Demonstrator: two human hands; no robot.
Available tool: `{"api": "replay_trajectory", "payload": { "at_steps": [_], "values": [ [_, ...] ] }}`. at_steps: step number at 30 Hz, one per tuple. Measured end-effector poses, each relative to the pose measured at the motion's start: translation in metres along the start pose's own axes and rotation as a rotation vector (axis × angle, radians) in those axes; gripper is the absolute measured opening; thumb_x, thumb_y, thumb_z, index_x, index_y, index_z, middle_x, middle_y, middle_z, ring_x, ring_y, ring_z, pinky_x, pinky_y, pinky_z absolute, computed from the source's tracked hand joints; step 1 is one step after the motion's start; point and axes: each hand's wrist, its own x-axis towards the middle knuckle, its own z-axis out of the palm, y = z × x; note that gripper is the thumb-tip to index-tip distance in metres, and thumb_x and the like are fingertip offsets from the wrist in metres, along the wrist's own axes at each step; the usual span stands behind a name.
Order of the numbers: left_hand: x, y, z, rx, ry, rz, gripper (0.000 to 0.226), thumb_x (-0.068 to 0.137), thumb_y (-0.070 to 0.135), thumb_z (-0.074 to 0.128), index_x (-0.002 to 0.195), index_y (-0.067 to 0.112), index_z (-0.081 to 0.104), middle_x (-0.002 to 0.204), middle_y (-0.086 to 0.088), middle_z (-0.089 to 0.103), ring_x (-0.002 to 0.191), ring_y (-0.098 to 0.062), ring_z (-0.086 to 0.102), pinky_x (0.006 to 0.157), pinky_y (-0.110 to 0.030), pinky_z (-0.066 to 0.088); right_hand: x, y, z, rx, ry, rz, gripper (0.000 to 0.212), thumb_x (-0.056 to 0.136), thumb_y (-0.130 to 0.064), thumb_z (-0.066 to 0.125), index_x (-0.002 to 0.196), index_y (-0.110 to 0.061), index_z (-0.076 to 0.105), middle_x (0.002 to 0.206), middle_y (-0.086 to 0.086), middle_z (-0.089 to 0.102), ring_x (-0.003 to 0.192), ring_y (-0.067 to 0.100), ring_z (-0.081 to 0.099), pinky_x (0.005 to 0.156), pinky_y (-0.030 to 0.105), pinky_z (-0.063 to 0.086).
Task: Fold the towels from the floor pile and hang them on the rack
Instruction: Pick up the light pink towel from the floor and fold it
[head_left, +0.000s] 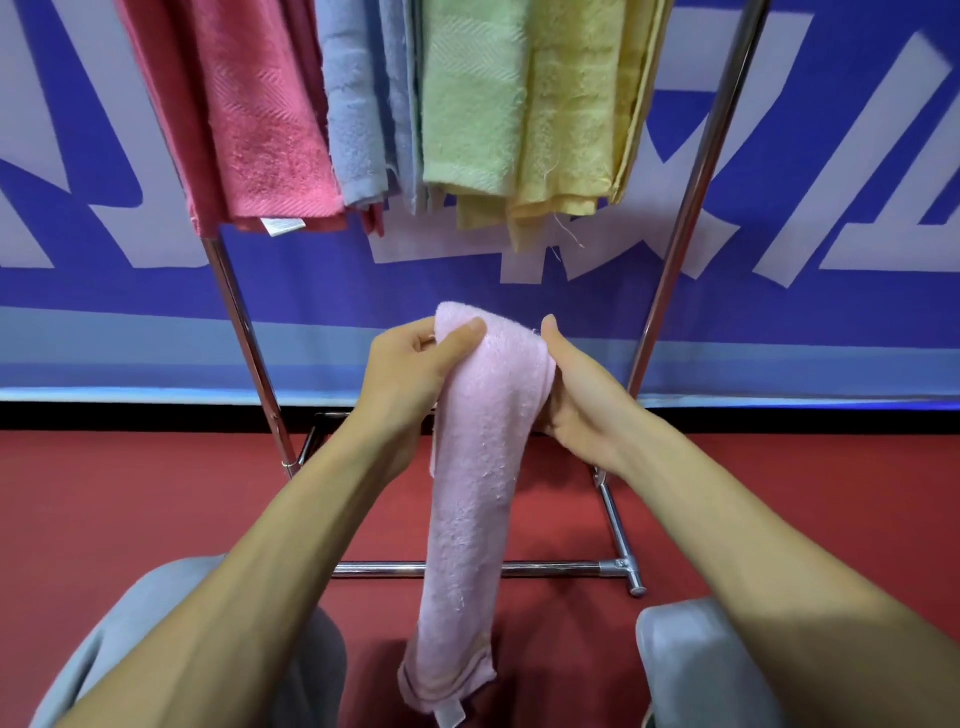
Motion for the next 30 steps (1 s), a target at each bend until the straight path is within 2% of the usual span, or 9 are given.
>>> {"api": "replay_trajectory", "payload": {
  "at_steps": [5,8,10,13,15,18,23,27,30],
  "values": [
    [0.007,0.007,-0.026,-0.074,0.144,-0.103,0.031,0.084,0.022,0.069,0.088,-0.008,0.064,0.078,-0.011,0.063,0.070,-0.020,0.058,0.061,-0.028,0.048,-0.003,0.007,0.009,-0.113,-0.222,0.017,0.073,0.089,-0.071,0.026,0.125,-0.018,0.062,0.119,0.004,0.069,0.116,0.019,0.062,0.105,0.037,0.041],
    [0.005,0.008,-0.033,-0.191,0.191,-0.201,0.028,0.085,0.019,0.068,0.098,-0.006,0.067,0.084,-0.012,0.068,0.069,-0.018,0.064,0.056,-0.023,0.054,-0.010,0.006,0.016,-0.177,-0.261,-0.032,0.038,0.095,-0.044,0.047,0.103,-0.015,0.070,0.098,-0.005,0.074,0.095,0.007,0.067,0.085,0.025,0.050],
    [0.006,0.008,-0.036,-0.250,0.220,-0.236,0.021,0.085,0.018,0.069,0.091,-0.002,0.068,0.078,-0.009,0.069,0.063,-0.014,0.066,0.052,-0.021,0.053,-0.014,0.006,0.018,-0.307,-0.261,-0.085,0.018,0.093,-0.026,0.057,0.084,-0.016,0.070,0.078,-0.008,0.072,0.073,0.002,0.065,0.074,0.021,0.046],
    [0.010,0.005,-0.041,-0.344,0.310,-0.281,0.017,0.082,0.017,0.072,0.091,0.003,0.068,0.084,-0.008,0.072,0.073,-0.016,0.070,0.061,-0.025,0.055,-0.013,0.008,0.022,-0.448,-0.276,-0.153,0.007,0.091,-0.009,0.061,0.086,-0.011,0.065,0.063,-0.013,0.068,0.058,-0.004,0.059,0.063,0.013,0.043],
    [0.013,0.002,-0.044,-0.391,0.375,-0.313,0.018,0.081,0.017,0.073,0.092,0.004,0.067,0.088,-0.010,0.072,0.078,-0.019,0.069,0.069,-0.029,0.055,-0.007,0.012,0.023,-0.688,-0.166,-0.264,0.006,0.091,-0.012,0.062,0.085,-0.013,0.063,0.067,-0.014,0.067,0.064,-0.003,0.059,0.067,0.019,0.047],
    [0.013,-0.001,-0.042,-0.438,0.436,-0.333,0.012,0.081,0.014,0.073,0.085,0.006,0.065,0.080,-0.006,0.066,0.069,-0.016,0.062,0.069,-0.028,0.054,0.002,0.013,0.026,-0.999,0.101,-0.446,0.012,0.089,-0.021,0.060,0.086,-0.010,0.060,0.085,0.000,0.068,0.083,0.020,0.060,0.078,0.035,0.047],
    [0.007,-0.002,-0.030,-0.300,0.274,-0.313,0.014,0.087,0.021,0.065,0.090,0.007,0.064,0.064,0.000,0.056,0.051,-0.011,0.052,0.052,-0.020,0.046,0.007,0.005,0.031,-0.766,0.238,-0.576,0.021,0.090,-0.018,0.053,0.085,0.002,0.055,0.086,0.021,0.064,0.083,0.038,0.057,0.074,0.044,0.047],
    [0.001,-0.013,-0.018,-0.118,0.053,-0.283,0.030,0.089,0.039,0.060,0.098,0.012,0.070,0.094,-0.002,0.075,0.091,-0.016,0.069,0.085,-0.032,0.053,0.006,-0.003,0.030,-0.427,0.213,-0.496,0.015,0.092,-0.010,0.053,0.088,-0.001,0.064,0.083,0.011,0.068,0.075,0.019,0.062,0.072,0.036,0.052],
    [-0.001,-0.019,-0.015,-0.058,-0.118,-0.290,0.032,0.089,0.038,0.062,0.106,0.011,0.070,0.101,-0.001,0.075,0.099,-0.014,0.069,0.089,-0.030,0.051,0.003,-0.008,0.028,-0.267,0.216,-0.411,0.017,0.095,-0.005,0.051,0.095,0.000,0.067,0.089,0.014,0.070,0.079,0.018,0.065,0.073,0.035,0.054]
  ]
}}
